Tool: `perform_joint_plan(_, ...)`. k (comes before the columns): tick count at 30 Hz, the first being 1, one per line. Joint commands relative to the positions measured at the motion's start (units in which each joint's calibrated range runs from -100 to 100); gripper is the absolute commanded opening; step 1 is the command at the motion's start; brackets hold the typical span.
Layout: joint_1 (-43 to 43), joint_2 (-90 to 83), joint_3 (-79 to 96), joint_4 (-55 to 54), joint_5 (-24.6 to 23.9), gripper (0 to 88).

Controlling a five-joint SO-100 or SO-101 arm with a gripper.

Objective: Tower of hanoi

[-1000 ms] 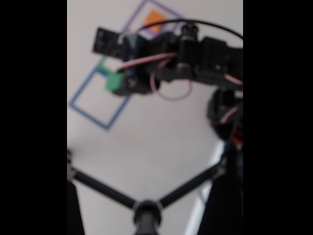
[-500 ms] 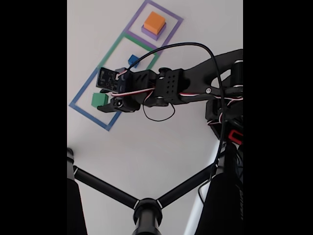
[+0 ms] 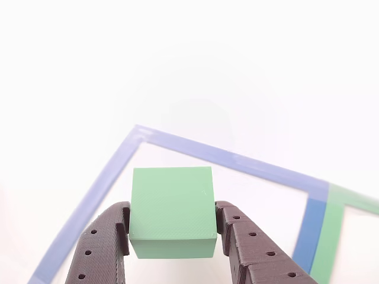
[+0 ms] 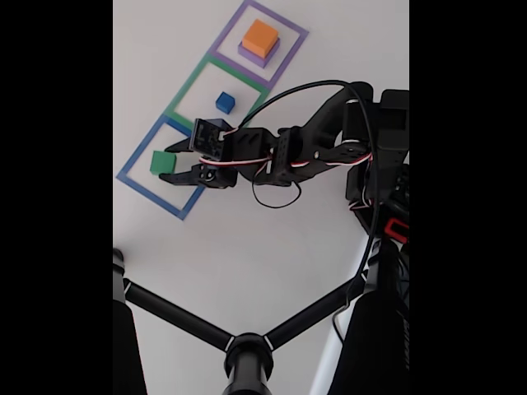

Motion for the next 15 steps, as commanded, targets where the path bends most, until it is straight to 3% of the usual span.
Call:
perform_joint_plan(1,1.1,-0.7,1.1,-2.7,0.6,6.7)
perform_joint_plan(15,0.2,0.2,5.7,-6.7,0.6,7.7)
